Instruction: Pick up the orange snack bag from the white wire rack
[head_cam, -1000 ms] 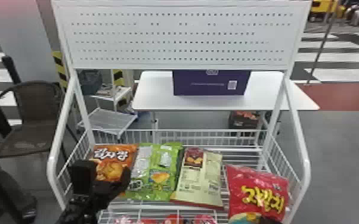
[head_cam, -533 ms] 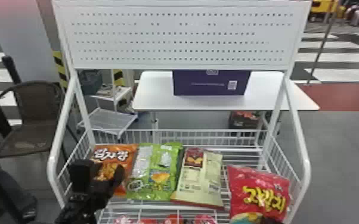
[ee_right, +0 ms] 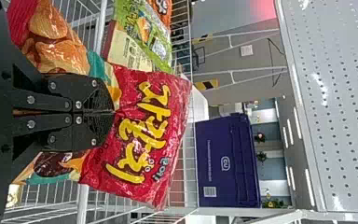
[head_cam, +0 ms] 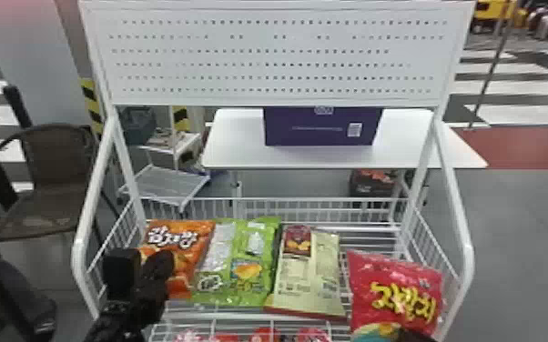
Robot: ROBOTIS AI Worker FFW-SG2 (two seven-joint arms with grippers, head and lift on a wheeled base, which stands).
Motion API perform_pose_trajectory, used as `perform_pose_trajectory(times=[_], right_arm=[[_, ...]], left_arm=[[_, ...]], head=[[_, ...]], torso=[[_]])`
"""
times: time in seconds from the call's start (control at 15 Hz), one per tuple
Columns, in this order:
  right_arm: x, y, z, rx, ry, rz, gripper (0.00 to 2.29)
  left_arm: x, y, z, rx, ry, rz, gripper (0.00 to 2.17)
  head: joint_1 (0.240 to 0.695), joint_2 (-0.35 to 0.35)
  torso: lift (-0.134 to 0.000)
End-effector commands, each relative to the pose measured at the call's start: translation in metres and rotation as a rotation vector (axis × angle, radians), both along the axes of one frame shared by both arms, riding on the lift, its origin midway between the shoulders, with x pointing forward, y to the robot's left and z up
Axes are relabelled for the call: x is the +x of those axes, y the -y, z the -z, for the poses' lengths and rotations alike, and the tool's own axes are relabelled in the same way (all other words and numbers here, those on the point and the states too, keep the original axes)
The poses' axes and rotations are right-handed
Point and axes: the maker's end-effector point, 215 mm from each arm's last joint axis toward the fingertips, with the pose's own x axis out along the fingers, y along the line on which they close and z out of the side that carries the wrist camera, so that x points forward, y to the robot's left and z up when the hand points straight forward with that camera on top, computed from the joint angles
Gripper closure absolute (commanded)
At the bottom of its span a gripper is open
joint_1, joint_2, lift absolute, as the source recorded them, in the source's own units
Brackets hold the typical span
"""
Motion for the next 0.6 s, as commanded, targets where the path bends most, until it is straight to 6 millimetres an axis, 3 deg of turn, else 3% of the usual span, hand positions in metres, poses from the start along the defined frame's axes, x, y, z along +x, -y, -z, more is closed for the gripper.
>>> perform_pose_trajectory(times=[0.0, 0.2, 0.53], right_arm=[[0.002, -0.001, 0.0, 0.003, 0.001, 0.0, 2.22], [0.003, -0.001, 0.001, 0.005, -0.002, 0.004, 2.22], [0.006, -0.002, 0.004, 0.014, -0.007, 0.004, 2.22]], left_arm=[[-0.012, -0.004, -0.02, -0.007, 0.048, -0.017, 1.66], [-0.042, -0.007, -0.044, -0.022, 0.112, -0.034, 1.66], [-0.124, -0.003, -0.056, -0.057, 0.154, -0.039, 1.66]], head=[[0.499, 0.0], [0.499, 0.0], [0.499, 0.0]], torso=[[0.0], [0.0], [0.0]])
